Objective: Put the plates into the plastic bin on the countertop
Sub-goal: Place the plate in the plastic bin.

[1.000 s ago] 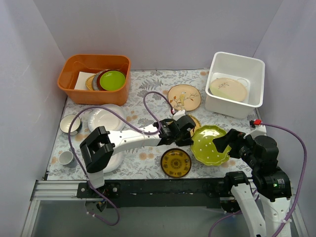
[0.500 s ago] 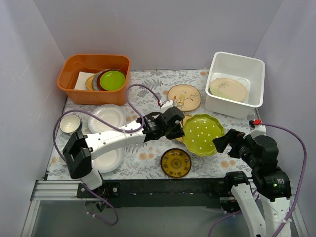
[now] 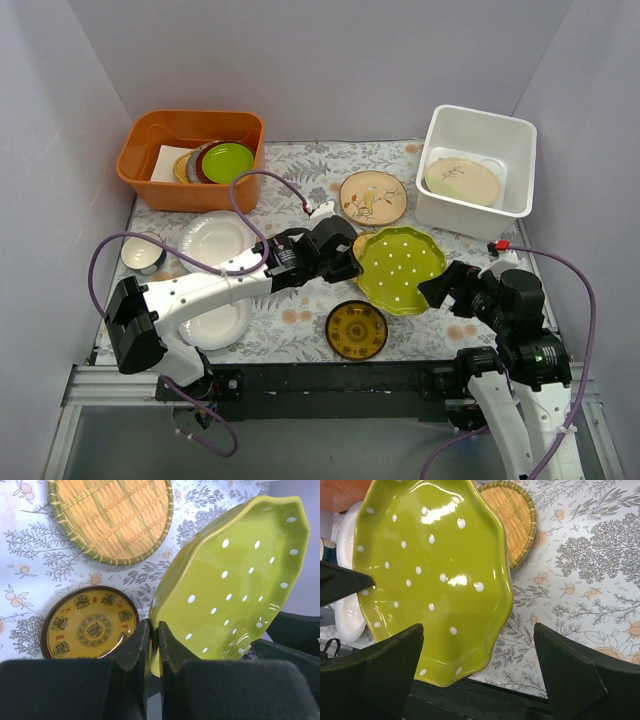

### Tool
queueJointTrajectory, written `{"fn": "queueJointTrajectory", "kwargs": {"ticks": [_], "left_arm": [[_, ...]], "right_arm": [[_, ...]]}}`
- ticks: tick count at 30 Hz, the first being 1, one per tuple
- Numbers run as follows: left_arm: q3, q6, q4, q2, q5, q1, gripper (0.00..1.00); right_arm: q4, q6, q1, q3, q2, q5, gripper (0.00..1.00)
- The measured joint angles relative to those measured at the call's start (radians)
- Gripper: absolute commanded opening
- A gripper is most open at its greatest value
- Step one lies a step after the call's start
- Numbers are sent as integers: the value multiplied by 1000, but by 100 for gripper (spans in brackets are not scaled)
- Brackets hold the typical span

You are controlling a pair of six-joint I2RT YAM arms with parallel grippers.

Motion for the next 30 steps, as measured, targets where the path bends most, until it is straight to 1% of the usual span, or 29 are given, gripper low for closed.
{"fn": "queueJointTrajectory", "kwargs": {"ticks": [5, 10, 19, 22, 25, 26, 28, 29, 30], "left_arm": [[-34, -5, -1, -2, 1, 0, 0], [-67, -12, 2, -13, 5, 0, 0], [-74, -26, 10, -54, 16, 0, 0], [-76, -28, 11, -75, 19, 0, 0], [-84, -27, 17, -92, 22, 0, 0], [-91, -28, 18, -96, 23, 0, 0], [-105, -32, 24, -99, 25, 0, 0], [-110, -34, 26, -99, 26, 0, 0], [-117, -36, 31, -99, 29, 0, 0]], "right_arm": [[62, 28, 0, -47, -11, -41, 93], [130, 62, 0, -103, -49, -84, 90], [153, 95, 0, -154, -60, -108, 87], [157, 105, 0, -167, -67, -108, 85], [175, 114, 0, -182, -78, -121, 76], [184, 117, 0, -188, -83, -126, 71], [198, 127, 0, -201, -92, -137, 66], [204, 130, 0, -207, -95, -142, 61], [208, 135, 0, -212, -97, -148, 58]]}}
